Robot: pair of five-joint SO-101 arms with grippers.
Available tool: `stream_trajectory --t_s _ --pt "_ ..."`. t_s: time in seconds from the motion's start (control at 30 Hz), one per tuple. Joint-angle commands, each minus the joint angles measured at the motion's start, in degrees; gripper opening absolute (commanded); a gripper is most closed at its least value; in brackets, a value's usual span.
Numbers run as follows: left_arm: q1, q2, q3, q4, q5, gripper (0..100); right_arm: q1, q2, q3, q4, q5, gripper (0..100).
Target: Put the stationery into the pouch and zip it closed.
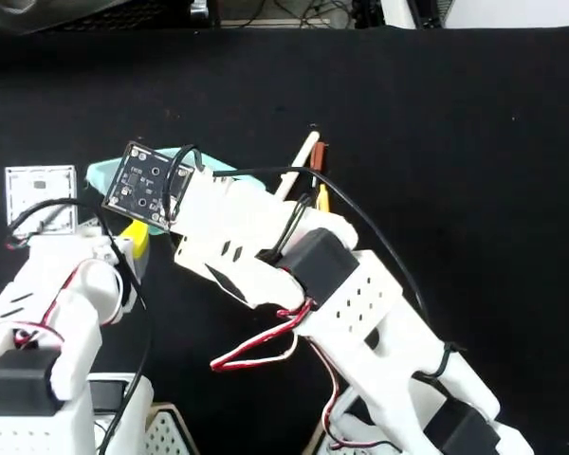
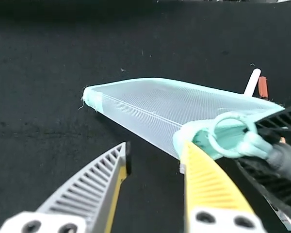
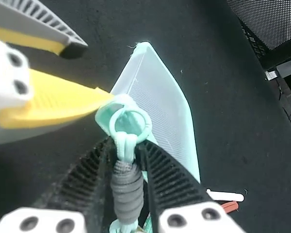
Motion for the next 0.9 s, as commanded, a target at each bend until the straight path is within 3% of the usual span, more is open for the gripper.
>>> stream_trajectory --t_s 0.0,0.57,0.87 --pt "0.7 0.4 0.4 -2.7 0.2 20 -0.8 0.2 -3.1 0.2 0.4 1.1" --pt "0.2 -0.2 7.4 -7.6 -1.5 20 -0.8 0.2 -2.6 0.2 0.4 1.2" --pt "0.7 -0.2 -6.6 5.5 0.5 20 -0.8 0.1 -2.7 0.0 0.4 1.2"
